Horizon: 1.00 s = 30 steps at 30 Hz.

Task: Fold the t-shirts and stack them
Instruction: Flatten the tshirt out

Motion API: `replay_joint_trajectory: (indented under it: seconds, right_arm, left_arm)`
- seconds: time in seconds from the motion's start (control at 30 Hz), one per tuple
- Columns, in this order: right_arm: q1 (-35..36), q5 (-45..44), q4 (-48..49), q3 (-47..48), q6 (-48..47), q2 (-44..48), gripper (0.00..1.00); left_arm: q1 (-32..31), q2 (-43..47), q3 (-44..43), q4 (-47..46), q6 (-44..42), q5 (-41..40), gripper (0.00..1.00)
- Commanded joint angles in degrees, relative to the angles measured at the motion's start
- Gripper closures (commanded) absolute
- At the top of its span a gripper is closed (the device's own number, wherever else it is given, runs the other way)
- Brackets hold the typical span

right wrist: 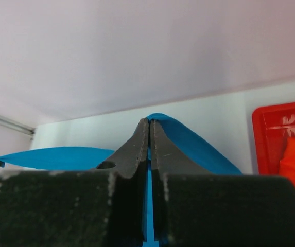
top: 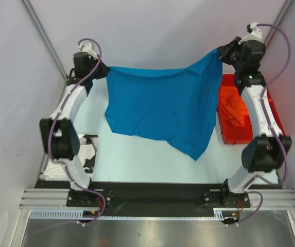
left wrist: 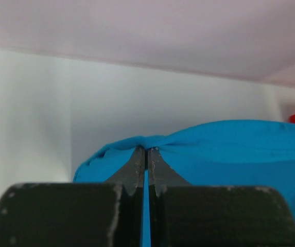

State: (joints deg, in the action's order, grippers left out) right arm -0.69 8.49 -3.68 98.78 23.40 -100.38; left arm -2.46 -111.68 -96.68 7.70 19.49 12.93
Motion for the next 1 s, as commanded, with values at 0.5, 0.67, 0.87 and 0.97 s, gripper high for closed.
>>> replay_joint_trajectory:
  seconds: [0.5,0.67,0.87,0.97]
  right_arm:
    - [0.51,2.93,-11.17,-1.05,-0.99,54.57,1.0]
    - [0.51,4.42,-12.31,6.49,0.86,53.62,1.0]
    - [0.07,4.26,-9.24,4.23,3.23,50.29,1.0]
    - [0.07,4.34,-5.47,-0.77,3.15,48.18,1.0]
  left_arm:
    - [-6.85,64.72,3.97,15.58,-10.34,-8.97,1.0]
    - [-7.38,66.76,2.9,16.82,-11.13,-11.52,1.0]
    - [-7.3,65.19,4.4,16.56,-12.89,-15.56,1.0]
    - [-7.38,62.12,8.76,13.76,-13.59,-15.22,1.0]
